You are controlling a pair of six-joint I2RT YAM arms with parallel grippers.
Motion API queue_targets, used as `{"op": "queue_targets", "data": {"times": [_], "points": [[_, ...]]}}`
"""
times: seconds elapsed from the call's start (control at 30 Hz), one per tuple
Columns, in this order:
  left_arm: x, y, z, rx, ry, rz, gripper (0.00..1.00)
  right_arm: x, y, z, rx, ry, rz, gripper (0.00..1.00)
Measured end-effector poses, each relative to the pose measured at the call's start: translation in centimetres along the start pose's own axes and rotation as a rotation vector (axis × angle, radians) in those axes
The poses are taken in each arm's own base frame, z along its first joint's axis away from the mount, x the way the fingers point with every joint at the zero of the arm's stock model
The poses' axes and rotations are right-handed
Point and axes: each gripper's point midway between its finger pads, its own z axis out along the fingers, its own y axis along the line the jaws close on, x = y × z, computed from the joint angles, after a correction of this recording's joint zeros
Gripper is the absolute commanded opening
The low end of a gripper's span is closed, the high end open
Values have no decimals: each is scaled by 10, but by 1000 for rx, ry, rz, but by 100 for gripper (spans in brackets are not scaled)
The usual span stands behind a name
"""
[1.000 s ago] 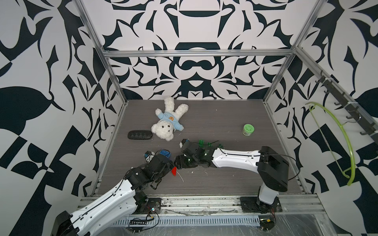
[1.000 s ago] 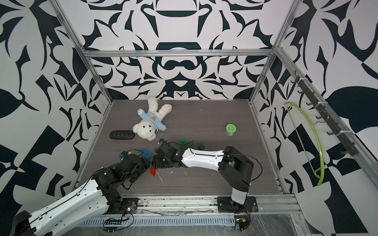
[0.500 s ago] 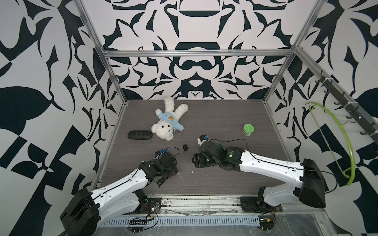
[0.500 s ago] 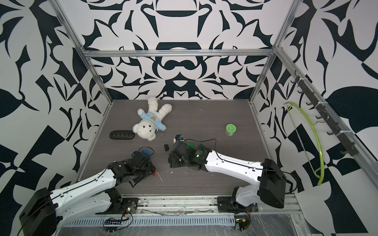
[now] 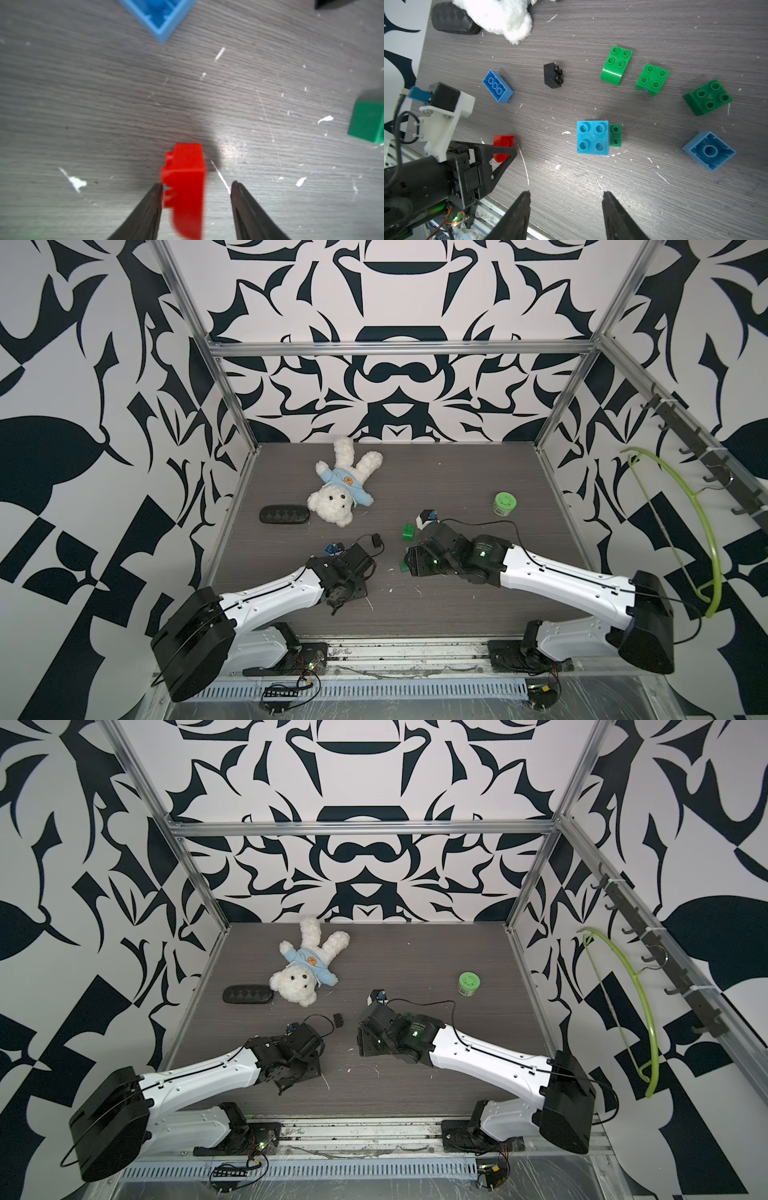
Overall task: Assemble the number 1 with lego
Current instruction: Pick up the lego brick from the center of the board.
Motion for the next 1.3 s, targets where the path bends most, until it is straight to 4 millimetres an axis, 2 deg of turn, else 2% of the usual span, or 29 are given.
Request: {"op": "queue_targets", "data": {"times": [0.4,0.57,1.0,1.17,1.3], "points": [[-3,5,3,-124,-25,93,48,0,-4,0,9,3,3,57],[-1,9,7,-186,-23,144,44,-2,-10,-6,7,-8,17,56],[-4,5,11,-268,-42,255,14,-16,-33,-20,15,-33,66,53],[-16,-2,-2,-267,-113,352,4,-20,-44,-27,22,-33,82,53],[-36,-38,-38,-175,-276,526,0,-31,-61,-40,32,-57,104,53]]}}
